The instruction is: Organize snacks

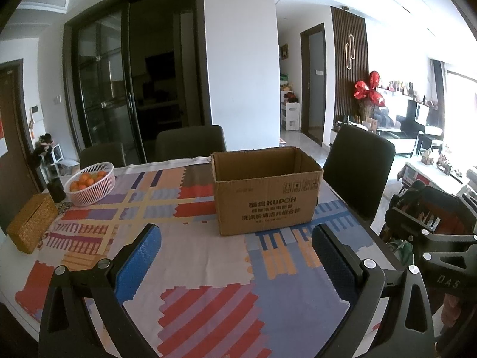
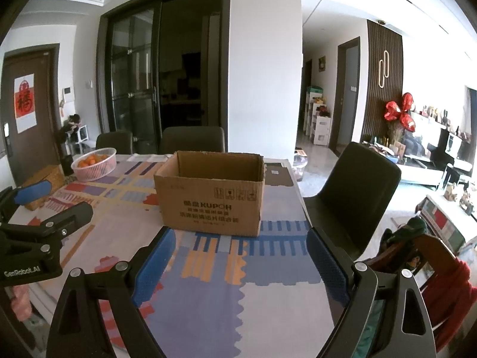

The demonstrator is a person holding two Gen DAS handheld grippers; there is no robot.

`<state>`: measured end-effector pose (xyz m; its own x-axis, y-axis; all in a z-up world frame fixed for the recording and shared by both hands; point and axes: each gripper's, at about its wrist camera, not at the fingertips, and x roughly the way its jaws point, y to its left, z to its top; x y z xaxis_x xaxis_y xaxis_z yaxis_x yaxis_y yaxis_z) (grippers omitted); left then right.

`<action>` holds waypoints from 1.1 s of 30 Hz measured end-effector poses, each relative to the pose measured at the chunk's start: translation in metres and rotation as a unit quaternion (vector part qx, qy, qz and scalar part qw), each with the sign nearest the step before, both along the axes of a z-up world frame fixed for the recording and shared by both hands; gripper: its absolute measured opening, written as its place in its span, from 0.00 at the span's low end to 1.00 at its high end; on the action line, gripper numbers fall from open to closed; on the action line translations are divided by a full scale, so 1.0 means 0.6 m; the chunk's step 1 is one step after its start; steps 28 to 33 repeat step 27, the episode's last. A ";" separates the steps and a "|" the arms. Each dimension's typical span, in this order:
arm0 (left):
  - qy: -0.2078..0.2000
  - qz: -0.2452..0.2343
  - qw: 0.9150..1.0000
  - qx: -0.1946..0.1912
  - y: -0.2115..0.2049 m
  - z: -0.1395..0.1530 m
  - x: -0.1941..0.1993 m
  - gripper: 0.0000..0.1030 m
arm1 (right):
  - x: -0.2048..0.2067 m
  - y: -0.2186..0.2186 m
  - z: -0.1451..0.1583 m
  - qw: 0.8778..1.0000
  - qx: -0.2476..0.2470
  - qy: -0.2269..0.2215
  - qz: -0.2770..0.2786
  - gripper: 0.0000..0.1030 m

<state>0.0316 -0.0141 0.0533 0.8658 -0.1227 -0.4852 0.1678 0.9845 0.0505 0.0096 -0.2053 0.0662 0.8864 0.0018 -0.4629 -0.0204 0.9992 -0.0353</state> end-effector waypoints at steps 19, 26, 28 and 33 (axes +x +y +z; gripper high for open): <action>0.001 0.001 1.000 -0.001 0.003 0.009 0.002 1.00 | 0.000 0.000 0.004 1.000 0.000 0.002 -0.003 0.87; 0.001 0.004 1.000 0.000 0.003 0.011 0.005 1.00 | 0.000 -0.001 0.005 1.000 0.001 0.004 -0.003 0.87; 0.001 0.004 1.000 0.000 0.003 0.010 0.006 1.00 | 0.000 -0.001 0.005 1.000 0.002 0.004 -0.002 0.87; 0.001 0.004 1.000 0.000 0.003 0.010 0.006 1.00 | 0.000 -0.001 0.005 1.000 0.002 0.004 -0.002 0.87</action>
